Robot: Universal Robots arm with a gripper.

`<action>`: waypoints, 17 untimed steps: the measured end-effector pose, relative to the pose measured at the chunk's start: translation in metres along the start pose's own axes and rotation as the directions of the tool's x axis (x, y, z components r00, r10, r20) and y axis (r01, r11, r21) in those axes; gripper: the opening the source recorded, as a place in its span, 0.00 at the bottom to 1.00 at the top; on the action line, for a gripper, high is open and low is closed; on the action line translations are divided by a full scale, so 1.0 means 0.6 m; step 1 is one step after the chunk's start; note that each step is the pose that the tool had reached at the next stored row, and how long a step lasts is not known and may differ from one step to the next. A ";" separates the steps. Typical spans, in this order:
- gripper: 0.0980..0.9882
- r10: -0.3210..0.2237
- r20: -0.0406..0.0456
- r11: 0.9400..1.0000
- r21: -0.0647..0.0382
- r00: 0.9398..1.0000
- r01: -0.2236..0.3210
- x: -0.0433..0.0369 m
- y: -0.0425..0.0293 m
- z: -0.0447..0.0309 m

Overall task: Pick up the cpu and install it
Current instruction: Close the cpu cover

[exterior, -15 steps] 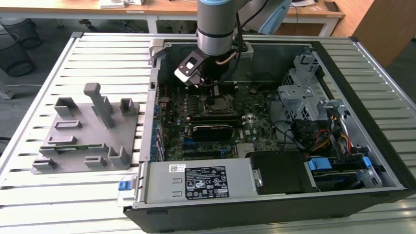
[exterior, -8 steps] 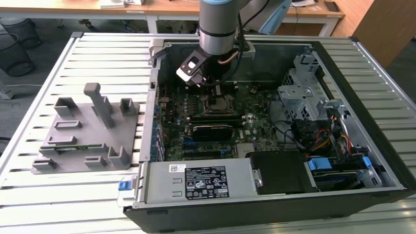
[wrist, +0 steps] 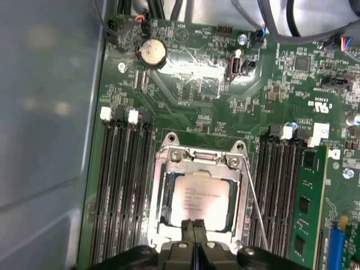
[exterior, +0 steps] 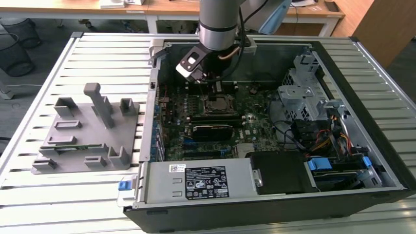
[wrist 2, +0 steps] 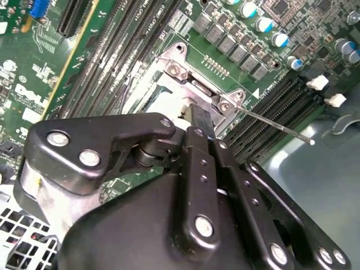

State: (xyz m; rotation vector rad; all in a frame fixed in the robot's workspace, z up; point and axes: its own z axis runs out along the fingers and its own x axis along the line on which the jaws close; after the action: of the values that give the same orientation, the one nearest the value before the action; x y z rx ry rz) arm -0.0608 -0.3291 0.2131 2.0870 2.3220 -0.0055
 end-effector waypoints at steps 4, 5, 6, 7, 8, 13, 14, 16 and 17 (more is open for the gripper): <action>0.01 0.000 0.000 1.000 0.000 1.000 0.000 -0.002 0.006 0.001; 0.01 0.000 0.000 1.000 0.000 1.000 0.000 -0.003 0.010 0.001; 0.01 0.000 0.000 1.000 0.000 1.000 0.000 -0.003 0.013 0.001; 0.01 0.000 0.000 1.000 0.000 1.000 0.000 -0.003 0.014 0.002; 0.01 0.000 0.000 1.000 0.000 1.000 0.000 -0.004 0.016 0.002; 0.01 0.000 0.000 1.000 0.000 1.000 0.000 -0.004 0.024 0.002; 0.01 0.000 0.000 1.000 0.000 1.000 0.000 -0.005 0.026 0.002; 0.01 0.000 0.000 1.000 0.000 1.000 0.000 -0.005 0.029 0.002; 0.01 0.000 0.000 1.000 0.000 1.000 0.000 -0.005 0.030 0.002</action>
State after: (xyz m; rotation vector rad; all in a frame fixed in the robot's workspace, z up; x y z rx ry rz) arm -0.0425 -0.3302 0.2121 2.0872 2.3219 -0.0060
